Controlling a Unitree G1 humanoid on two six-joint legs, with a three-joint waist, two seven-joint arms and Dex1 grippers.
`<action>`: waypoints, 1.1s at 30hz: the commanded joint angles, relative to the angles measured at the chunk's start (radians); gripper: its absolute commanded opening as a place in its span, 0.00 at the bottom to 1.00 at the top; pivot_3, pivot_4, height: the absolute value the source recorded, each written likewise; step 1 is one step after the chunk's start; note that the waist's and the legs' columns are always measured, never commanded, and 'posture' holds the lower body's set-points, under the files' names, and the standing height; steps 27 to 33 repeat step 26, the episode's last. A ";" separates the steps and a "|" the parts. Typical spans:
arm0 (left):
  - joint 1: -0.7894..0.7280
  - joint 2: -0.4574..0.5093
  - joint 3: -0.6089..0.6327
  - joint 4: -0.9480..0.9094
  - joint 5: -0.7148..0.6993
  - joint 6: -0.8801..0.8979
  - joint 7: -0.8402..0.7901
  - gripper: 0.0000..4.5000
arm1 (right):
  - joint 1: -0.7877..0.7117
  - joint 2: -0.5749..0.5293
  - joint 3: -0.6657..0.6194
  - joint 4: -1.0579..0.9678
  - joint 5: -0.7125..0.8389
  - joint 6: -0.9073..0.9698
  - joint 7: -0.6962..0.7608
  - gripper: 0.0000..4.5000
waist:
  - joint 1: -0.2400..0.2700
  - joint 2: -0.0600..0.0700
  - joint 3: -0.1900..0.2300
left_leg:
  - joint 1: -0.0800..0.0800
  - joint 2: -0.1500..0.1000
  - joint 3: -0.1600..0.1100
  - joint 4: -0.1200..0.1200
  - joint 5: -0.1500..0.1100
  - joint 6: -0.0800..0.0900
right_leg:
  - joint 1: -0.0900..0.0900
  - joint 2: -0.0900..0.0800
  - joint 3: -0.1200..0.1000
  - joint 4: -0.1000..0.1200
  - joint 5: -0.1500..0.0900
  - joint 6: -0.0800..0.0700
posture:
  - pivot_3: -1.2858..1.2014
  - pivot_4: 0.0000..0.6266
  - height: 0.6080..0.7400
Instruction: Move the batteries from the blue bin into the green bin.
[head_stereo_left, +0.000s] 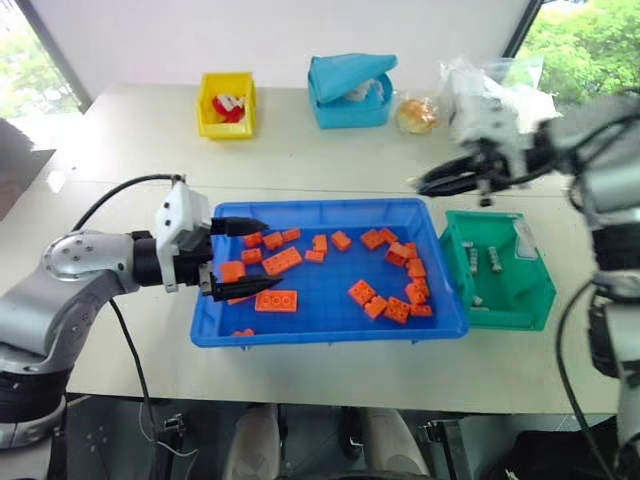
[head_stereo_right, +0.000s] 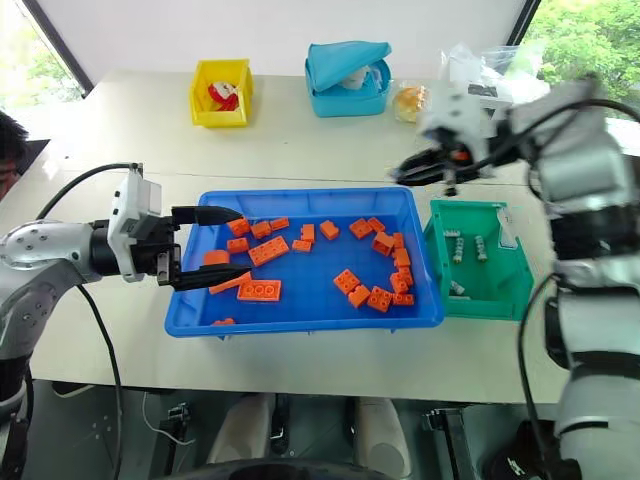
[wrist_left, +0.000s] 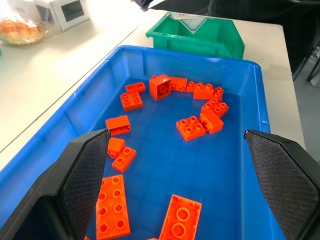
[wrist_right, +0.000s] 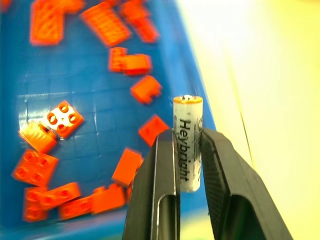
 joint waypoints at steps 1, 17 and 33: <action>-0.028 0.000 -0.004 0.032 0.009 -0.028 -0.027 1.00 | 0.161 -0.092 -0.189 -0.178 0.088 0.193 -0.080 0.11 | -0.001 0.000 0.000 | 0.000 0.000 0.000 0.000 0.000 0.000 | 0.000 0.000 0.000 0.000 0.000 0.000 | 0.52 0.24 0.97; -0.110 0.102 0.039 0.334 0.099 -0.093 -0.178 1.00 | 0.634 -0.149 -0.493 -0.289 0.206 0.042 -0.271 0.79 | -0.025 0.000 0.000 | 0.001 0.000 -0.001 0.000 0.000 0.000 | 0.000 0.002 0.001 0.001 0.001 0.003 | 0.52 0.24 0.97; 0.128 0.283 0.283 0.488 0.092 -0.150 -0.328 1.00 | 0.743 -0.248 -0.589 0.014 0.295 -0.168 -0.051 0.79 | -0.029 0.000 0.000 | 0.002 0.001 0.001 -0.001 -0.001 0.001 | 0.000 0.001 0.001 0.000 -0.001 0.001 | 0.52 0.24 0.97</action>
